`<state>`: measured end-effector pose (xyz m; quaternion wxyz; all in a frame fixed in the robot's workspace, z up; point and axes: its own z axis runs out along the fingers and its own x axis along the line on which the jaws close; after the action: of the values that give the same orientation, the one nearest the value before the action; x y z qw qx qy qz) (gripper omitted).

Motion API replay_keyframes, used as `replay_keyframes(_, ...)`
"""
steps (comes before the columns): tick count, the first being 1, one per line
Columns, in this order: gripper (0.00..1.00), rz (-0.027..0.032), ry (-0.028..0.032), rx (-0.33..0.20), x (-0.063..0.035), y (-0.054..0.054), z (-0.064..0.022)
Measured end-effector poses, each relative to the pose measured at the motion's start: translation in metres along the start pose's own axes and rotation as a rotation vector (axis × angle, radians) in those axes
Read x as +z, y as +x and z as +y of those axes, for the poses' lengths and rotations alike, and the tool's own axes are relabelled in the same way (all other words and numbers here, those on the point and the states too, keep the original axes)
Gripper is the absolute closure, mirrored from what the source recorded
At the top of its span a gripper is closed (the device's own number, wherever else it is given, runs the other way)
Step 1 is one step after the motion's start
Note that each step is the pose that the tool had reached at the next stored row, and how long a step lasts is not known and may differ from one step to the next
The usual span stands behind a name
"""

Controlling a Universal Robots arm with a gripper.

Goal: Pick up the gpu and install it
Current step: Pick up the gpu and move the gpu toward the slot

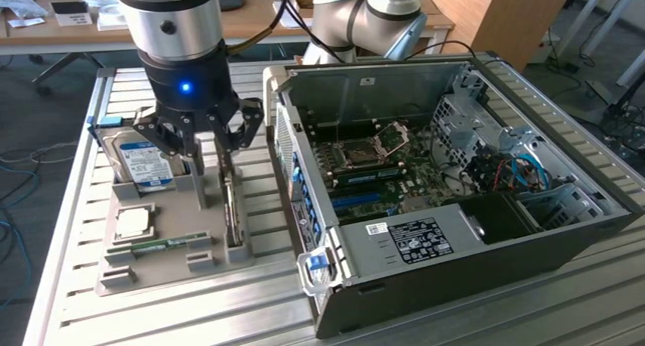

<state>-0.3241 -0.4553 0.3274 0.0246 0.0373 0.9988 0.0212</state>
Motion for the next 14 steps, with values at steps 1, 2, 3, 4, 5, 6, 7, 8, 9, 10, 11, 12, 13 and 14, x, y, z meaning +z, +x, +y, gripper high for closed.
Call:
replay_keyframes(1, 0.57, 0.0013, 0.0001, 0.000, 0.0000, -0.0007, -0.0006)
replay_keyframes(2, 0.57, 0.0025, 0.0001, 0.000, 0.0001, -0.0013, -0.0010)
replay_keyframes(3, 0.57, 0.0028, 0.0002, 0.000, 0.0002, -0.0014, -0.0011)
replay_keyframes(4, 0.57, 0.0029, 0.0001, 0.000, 0.0002, -0.0014, -0.0011)
replay_keyframes(5, 0.57, 0.0030, 0.0002, 0.000, 0.0002, -0.0014, -0.0011)
replay_keyframes(6, 0.57, 0.0029, 0.0001, 0.000, 0.0002, -0.0014, -0.0011)
replay_keyframes(7, 0.57, 0.0029, 0.0001, 0.000, 0.0002, -0.0015, -0.0011)
replay_keyframes(8, 0.57, 0.0029, 0.0001, 0.000, 0.0002, -0.0015, -0.0011)
replay_keyframes(9, 0.57, 0.0029, 0.0001, 0.000, 0.0002, -0.0015, -0.0011)
replay_keyframes(10, 0.57, 0.0029, 0.0001, 0.000, 0.0002, -0.0015, -0.0011)
replay_keyframes(11, 0.57, 0.0029, 0.0000, 0.000, 0.0002, -0.0015, -0.0011)
replay_keyframes(12, 0.57, 0.0029, 0.0000, 0.000, 0.0002, -0.0015, -0.0011)
replay_keyframes(13, 0.57, 0.0027, -0.0003, 0.000, 0.0004, -0.0016, -0.0017)
replay_keyframes(14, 0.57, 0.0027, -0.0003, 0.000, 0.0004, -0.0017, -0.0025)
